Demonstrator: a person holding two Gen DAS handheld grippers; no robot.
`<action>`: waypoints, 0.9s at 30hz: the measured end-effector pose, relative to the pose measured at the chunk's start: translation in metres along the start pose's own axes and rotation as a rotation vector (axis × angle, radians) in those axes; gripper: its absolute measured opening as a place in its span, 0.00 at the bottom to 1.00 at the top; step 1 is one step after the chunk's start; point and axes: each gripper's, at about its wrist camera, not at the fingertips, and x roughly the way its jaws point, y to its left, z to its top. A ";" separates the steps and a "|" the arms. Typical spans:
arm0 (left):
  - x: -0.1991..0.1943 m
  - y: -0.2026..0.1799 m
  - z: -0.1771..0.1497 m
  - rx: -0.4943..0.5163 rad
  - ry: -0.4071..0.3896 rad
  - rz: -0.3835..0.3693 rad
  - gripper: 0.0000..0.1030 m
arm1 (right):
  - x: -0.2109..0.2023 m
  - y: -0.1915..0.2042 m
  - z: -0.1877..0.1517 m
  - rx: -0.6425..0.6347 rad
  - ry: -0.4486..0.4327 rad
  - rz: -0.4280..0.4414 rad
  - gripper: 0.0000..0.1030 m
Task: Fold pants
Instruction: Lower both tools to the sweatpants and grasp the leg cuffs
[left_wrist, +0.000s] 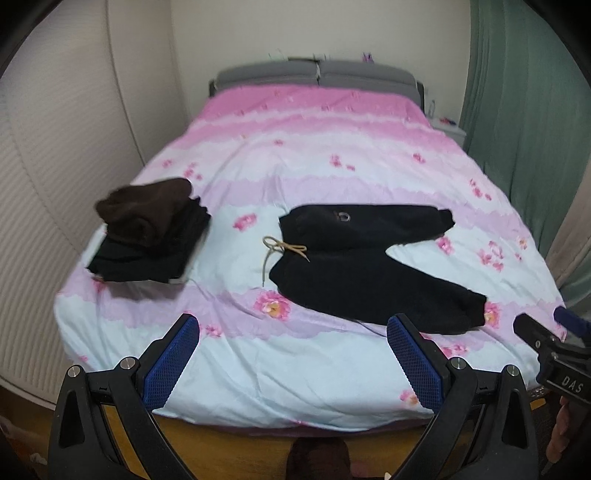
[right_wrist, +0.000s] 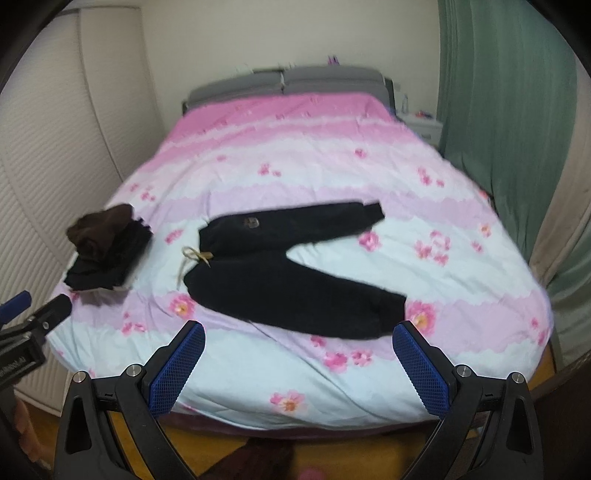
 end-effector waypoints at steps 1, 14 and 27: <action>0.020 0.003 0.006 0.002 0.032 -0.011 1.00 | 0.017 0.001 0.001 0.014 0.024 0.001 0.99; 0.227 0.007 0.017 -0.056 0.371 -0.140 1.00 | 0.182 -0.021 -0.010 0.296 0.272 -0.099 0.99; 0.343 -0.008 -0.019 -0.169 0.521 -0.239 0.83 | 0.301 -0.065 -0.054 0.486 0.448 -0.023 0.73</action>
